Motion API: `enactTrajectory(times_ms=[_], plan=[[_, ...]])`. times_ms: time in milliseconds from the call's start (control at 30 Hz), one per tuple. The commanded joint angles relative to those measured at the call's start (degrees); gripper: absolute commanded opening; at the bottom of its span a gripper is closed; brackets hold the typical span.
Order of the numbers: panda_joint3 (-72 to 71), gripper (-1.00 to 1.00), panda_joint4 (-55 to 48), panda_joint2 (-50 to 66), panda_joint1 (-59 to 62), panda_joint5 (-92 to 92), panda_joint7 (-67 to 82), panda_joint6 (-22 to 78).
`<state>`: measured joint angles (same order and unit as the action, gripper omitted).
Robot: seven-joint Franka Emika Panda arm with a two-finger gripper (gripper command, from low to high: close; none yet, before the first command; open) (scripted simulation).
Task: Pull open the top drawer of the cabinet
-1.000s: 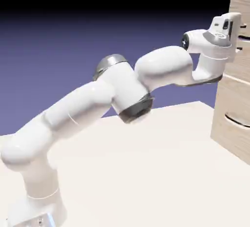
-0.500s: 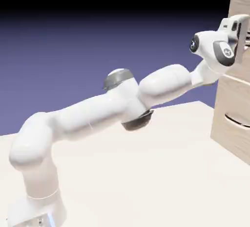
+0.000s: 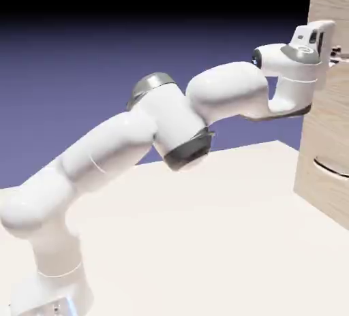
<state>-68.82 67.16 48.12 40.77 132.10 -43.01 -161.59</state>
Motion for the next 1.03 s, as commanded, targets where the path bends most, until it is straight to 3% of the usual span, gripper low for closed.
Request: enactTrajectory(times_ms=[0, 533, 933, 967, 1000], plan=[[-0.6, -1.0, 2.07, -1.11, 1.53, 0.87, -1.73, 0.33], [-20.14, -1.0, 31.5, -17.67, 32.48, 9.34, -24.08, 3.28], [-41.68, -1.0, 46.0, -16.7, 55.59, 9.54, -25.91, 6.15], [-41.68, 1.0, 46.0, -16.7, 55.59, 9.54, -25.91, 6.15], [-41.68, 1.0, 46.0, -16.7, 55.59, 9.54, -25.91, 6.15]])
